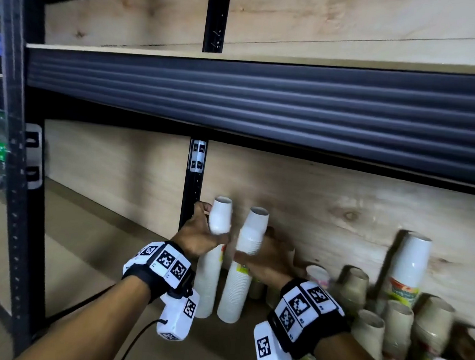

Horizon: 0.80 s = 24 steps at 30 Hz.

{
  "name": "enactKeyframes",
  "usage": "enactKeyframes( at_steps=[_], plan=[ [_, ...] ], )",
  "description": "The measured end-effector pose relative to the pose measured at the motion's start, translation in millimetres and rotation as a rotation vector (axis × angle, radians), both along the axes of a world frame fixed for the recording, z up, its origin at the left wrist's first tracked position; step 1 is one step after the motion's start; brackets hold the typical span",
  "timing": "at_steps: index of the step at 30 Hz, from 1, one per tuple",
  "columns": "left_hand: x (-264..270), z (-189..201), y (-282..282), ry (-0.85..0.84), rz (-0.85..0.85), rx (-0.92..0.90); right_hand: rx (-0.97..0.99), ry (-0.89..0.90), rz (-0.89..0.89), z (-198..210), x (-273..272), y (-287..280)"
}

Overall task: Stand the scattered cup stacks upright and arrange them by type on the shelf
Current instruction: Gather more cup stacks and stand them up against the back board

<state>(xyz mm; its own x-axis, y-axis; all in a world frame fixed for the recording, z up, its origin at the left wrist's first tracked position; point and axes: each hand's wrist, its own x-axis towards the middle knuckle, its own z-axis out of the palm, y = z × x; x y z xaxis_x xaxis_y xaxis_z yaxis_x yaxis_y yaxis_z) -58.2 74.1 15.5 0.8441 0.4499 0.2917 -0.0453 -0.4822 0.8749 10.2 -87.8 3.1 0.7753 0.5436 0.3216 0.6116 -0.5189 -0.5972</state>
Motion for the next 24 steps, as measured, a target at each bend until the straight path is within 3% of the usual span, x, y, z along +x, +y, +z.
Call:
enactKeyframes(
  at_steps=[6, 11, 19, 24],
  plan=[
    [2.5, -6.4, 11.4, -0.03, -0.04, -0.052, 0.095, 0.193, -0.042, -20.4, 8.6, 1.6],
    [-3.1, -34.3, 14.7, 0.078, -0.108, 0.001, 0.121, 0.285, -0.045, -43.1, 10.2, 4.6],
    [-5.9, -45.0, 25.6, 0.091, -0.137, 0.004, 0.07, 0.259, -0.01, -55.2, 5.9, 11.7],
    [-9.2, -57.2, 26.3, 0.137, -0.107, 0.085, -0.088, 0.226, 0.032, -70.3, 6.7, 15.1]
  ],
)
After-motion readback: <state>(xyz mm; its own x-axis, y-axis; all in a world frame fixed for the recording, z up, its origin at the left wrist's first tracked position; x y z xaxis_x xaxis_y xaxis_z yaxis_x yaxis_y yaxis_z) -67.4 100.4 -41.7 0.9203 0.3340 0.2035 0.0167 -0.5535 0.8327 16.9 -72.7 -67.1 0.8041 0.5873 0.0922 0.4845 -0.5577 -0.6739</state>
